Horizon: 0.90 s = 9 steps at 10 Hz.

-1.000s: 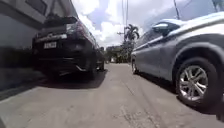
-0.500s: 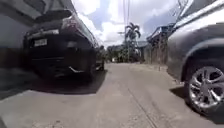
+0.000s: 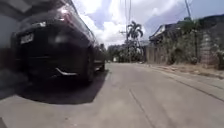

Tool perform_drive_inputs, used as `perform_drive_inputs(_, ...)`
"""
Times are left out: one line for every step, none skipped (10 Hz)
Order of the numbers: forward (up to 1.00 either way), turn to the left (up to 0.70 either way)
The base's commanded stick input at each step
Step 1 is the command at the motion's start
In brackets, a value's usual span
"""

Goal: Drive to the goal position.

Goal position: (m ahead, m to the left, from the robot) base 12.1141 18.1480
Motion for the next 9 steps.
perform_drive_inputs(1.00,-0.09)
perform_drive_inputs(1.00,-0.36)
perform_drive_inputs(1.00,-0.37)
perform_drive_inputs(1.00,-0.37)
perform_drive_inputs(1.00,-0.37)
perform_drive_inputs(1.00,-0.37)
perform_drive_inputs(1.00,-0.36)
perform_drive_inputs(1.00,-0.23)
perform_drive_inputs(1.00,-0.06)
